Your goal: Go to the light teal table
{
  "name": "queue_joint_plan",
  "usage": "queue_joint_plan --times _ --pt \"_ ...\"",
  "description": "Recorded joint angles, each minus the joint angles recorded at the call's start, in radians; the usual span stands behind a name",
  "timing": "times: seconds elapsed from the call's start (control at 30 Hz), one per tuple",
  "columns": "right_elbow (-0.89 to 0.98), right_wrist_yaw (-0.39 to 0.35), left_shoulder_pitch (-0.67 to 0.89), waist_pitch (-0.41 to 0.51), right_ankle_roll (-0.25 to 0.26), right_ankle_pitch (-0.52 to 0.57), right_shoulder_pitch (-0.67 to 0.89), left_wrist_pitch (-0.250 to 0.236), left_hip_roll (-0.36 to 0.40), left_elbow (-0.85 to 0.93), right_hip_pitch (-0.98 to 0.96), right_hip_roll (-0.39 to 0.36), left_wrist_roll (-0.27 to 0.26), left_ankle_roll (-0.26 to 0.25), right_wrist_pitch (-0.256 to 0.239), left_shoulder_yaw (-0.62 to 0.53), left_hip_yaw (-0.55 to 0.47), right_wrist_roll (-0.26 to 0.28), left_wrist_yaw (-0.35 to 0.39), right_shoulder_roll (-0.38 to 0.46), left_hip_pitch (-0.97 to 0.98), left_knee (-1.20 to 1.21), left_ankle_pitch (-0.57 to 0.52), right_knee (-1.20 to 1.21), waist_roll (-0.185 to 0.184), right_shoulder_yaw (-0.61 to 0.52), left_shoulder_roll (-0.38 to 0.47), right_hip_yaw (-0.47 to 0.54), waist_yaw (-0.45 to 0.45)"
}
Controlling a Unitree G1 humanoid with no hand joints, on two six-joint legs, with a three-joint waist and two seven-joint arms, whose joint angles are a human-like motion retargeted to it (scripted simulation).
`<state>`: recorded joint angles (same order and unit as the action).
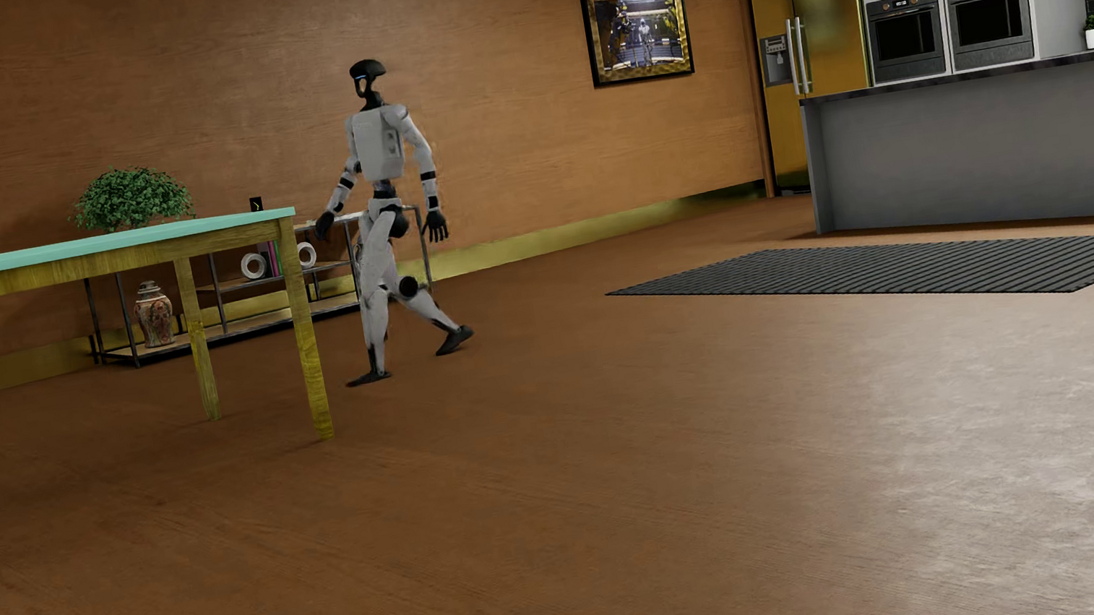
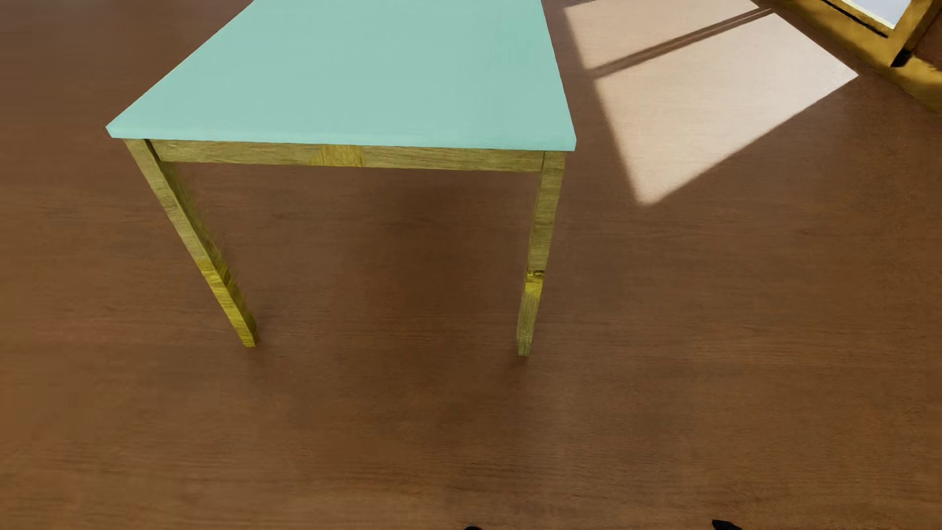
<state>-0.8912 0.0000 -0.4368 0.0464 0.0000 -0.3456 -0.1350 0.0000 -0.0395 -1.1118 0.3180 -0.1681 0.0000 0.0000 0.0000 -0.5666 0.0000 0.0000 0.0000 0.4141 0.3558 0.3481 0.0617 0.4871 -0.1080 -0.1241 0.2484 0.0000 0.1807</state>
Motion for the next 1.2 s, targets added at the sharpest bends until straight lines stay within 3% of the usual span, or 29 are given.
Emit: queue_joint_plan --times 0.07,0.13,0.17,0.2,0.27,0.33,0.47,0.6,0.73,0.9,1.07,1.2 --pt "-0.092 0.0 0.081 -0.014 0.0 0.179 -0.07 0.0 0.071 -0.027 -0.022 0.043 0.0 0.0 0.0 -0.004 0.0 0.0 0.0 -0.045 0.016 0.059 -0.15 0.064 0.063 -0.074 0.016 0.0 -0.058" --pt "-0.191 0.0 0.162 -0.022 0.0 0.412 -0.156 0.0 0.108 0.001 -0.097 0.085 0.0 0.0 0.0 0.037 0.0 0.0 0.0 -0.074 -0.024 0.082 -0.123 0.249 0.105 -0.169 0.052 0.0 -0.131" --pt "-0.227 0.0 0.2 -0.023 0.0 0.463 -0.196 0.0 0.112 0.041 -0.158 0.106 0.0 0.0 0.0 0.078 0.0 0.0 0.0 -0.082 -0.057 0.077 -0.084 0.366 0.118 -0.214 0.074 0.0 -0.164" --pt "-0.251 0.0 0.236 -0.022 0.0 0.437 -0.233 0.0 0.119 0.09 -0.227 0.122 0.0 0.0 0.0 0.133 0.0 0.0 0.0 -0.089 -0.09 0.071 -0.046 0.475 0.131 -0.247 0.097 0.0 -0.193" --pt "-0.275 0.0 0.304 -0.016 0.0 0.272 -0.291 0.0 0.131 0.185 -0.352 0.127 0.0 0.0 0.0 0.255 0.0 0.0 0.0 -0.103 -0.151 0.064 0.004 0.624 0.147 -0.28 0.14 0.0 -0.244" --pt "-0.273 0.0 0.37 0.002 0.0 0.137 -0.322 0.0 0.131 0.256 -0.443 0.117 0.0 0.0 0.0 0.366 0.0 0.0 0.0 -0.109 -0.213 0.058 0.043 0.649 0.151 -0.282 0.169 0.0 -0.285" --pt "-0.228 0.0 0.448 0.022 0.0 0.103 -0.313 0.0 0.122 0.372 -0.491 0.1 0.0 0.0 0.0 0.476 0.0 0.0 0.0 -0.11 -0.295 0.052 0.103 0.326 0.134 -0.246 0.182 0.0 -0.34" --pt "-0.187 0.0 0.458 0.013 0.0 0.263 -0.221 0.0 0.114 0.41 -0.428 0.088 0.0 0.0 0.0 0.417 0.0 0.0 0.0 -0.107 -0.324 0.052 0.141 0.044 0.112 -0.248 0.139 0.0 -0.323" --pt "-0.091 0.0 0.404 0.003 0.0 0.254 -0.095 0.0 0.098 0.259 -0.358 0.085 0.0 0.0 0.0 0.274 0.0 0.0 0.0 -0.085 -0.355 0.038 0.167 -0.02 0.093 -0.204 0.075 0.0 -0.271" --pt "-0.032 0.0 0.29 -0.005 0.0 0.255 0.057 0.0 0.102 -0.02 -0.282 0.093 0.0 0.0 0.0 0.052 0.0 0.0 0.0 -0.065 -0.405 0.026 0.203 -0.091 0.106 -0.186 0.046 0.0 -0.218" --pt "-0.017 0.0 0.163 -0.018 0.0 0.234 0.06 0.0 0.094 -0.094 -0.247 0.083 0.0 0.0 0.0 0.094 0.0 0.0 0.0 -0.061 -0.449 0.024 0.215 -0.093 0.104 -0.17 0.045 0.0 -0.181" --pt "-0.075 0.0 0.155 -0.028 0.0 0.201 -0.002 0.0 0.087 -0.069 -0.223 0.075 0.0 0.0 0.0 0.187 0.0 0.0 0.0 -0.067 -0.453 0.016 0.219 -0.097 0.105 -0.207 0.049 0.0 -0.182"
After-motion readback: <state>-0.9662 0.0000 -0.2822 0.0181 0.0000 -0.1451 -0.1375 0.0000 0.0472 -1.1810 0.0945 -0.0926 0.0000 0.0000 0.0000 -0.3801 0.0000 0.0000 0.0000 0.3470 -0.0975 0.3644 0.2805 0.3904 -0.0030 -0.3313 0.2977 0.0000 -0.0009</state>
